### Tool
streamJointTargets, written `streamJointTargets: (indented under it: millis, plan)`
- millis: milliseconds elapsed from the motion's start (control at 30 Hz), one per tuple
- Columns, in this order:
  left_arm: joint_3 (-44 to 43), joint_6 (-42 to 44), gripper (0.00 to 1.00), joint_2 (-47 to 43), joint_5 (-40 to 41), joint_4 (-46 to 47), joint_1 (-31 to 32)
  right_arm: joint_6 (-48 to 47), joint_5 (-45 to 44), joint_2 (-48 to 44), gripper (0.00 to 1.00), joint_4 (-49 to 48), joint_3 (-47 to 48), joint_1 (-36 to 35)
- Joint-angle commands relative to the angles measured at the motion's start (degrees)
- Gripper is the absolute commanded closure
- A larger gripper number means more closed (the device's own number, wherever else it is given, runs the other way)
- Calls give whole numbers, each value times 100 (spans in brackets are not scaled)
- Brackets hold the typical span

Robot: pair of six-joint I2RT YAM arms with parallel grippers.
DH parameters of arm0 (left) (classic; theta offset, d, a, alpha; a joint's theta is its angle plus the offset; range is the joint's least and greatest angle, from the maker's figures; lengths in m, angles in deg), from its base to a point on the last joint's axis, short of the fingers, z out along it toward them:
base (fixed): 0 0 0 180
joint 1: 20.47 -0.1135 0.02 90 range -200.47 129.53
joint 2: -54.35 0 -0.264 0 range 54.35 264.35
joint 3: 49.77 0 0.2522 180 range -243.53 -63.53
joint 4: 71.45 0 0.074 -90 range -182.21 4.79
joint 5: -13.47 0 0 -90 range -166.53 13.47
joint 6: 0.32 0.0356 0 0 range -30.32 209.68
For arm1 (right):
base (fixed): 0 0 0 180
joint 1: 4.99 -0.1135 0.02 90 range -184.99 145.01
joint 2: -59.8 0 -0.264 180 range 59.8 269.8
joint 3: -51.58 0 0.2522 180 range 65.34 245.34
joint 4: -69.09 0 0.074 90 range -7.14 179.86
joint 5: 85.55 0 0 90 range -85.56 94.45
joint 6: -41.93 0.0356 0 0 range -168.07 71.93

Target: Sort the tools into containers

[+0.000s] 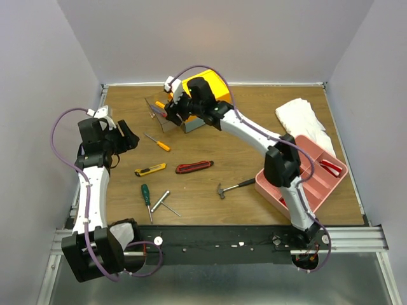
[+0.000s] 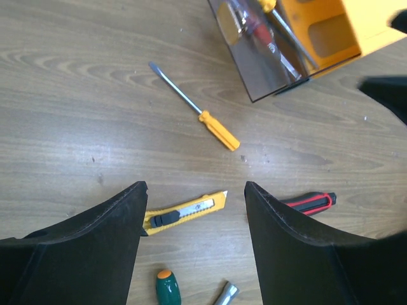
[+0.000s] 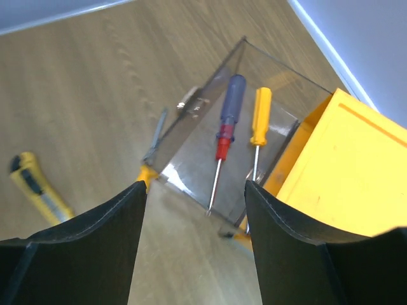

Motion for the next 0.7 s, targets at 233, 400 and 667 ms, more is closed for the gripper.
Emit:
streamJointTargets:
  millis: [233, 400, 667]
  plan:
    - [-387, -523, 22, -494, 508, 301, -33, -2293, 2578, -2109, 34, 1288, -3216, -1025]
    - [-748, -524, 22, -284, 411, 117, -33, -2542, 1982, -1732, 37, 1053, -3323, -1676]
    - [-792, -392, 23, -292, 561, -314, -33, -1977, 706, -615, 39, 374, -2103, -1817]
